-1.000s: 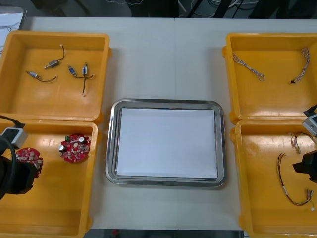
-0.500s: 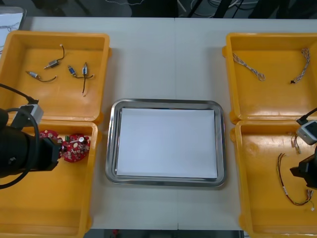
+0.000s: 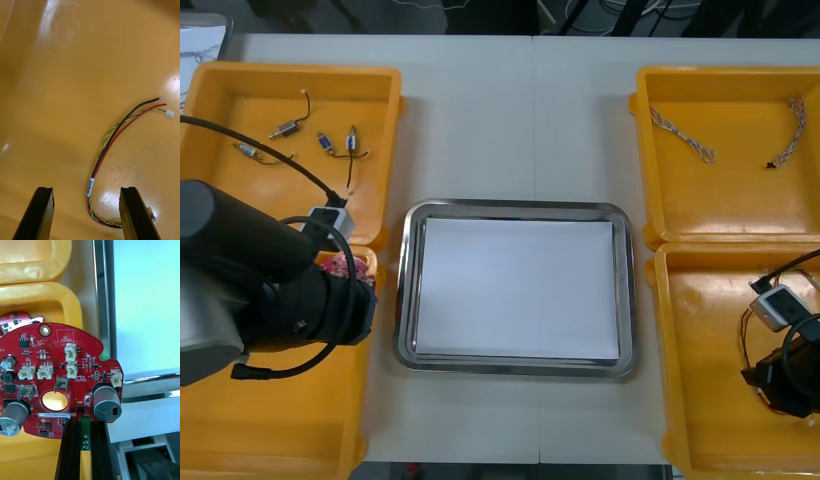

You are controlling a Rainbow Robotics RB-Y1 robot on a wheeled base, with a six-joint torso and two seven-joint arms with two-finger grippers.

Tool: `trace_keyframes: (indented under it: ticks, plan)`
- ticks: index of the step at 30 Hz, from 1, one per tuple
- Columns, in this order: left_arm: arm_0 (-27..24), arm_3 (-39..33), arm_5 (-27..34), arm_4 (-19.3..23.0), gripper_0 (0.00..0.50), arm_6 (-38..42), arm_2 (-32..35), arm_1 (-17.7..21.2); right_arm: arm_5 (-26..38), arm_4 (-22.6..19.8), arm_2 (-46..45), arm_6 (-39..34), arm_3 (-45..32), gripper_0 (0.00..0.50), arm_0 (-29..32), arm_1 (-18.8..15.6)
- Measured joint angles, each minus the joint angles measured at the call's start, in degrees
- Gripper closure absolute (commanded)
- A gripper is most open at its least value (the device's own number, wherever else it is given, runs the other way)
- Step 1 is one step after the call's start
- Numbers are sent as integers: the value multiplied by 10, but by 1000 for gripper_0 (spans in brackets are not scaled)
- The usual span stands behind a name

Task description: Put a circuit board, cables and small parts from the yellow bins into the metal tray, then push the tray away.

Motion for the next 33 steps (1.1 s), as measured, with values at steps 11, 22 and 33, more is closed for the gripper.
trace_keyframes:
  ticks: [11,22,33]
  plan:
    - [-136,76,-10,-25,500,114,-147,-22,-41,7,26,0,35,0,0,0]
    - [-207,198,-82,-83,500,122,-251,-97,-74,25,72,0,72,0,-4,0]
    - [-208,226,-120,-129,500,139,-321,-127,-111,57,100,0,87,0,-10,-1]
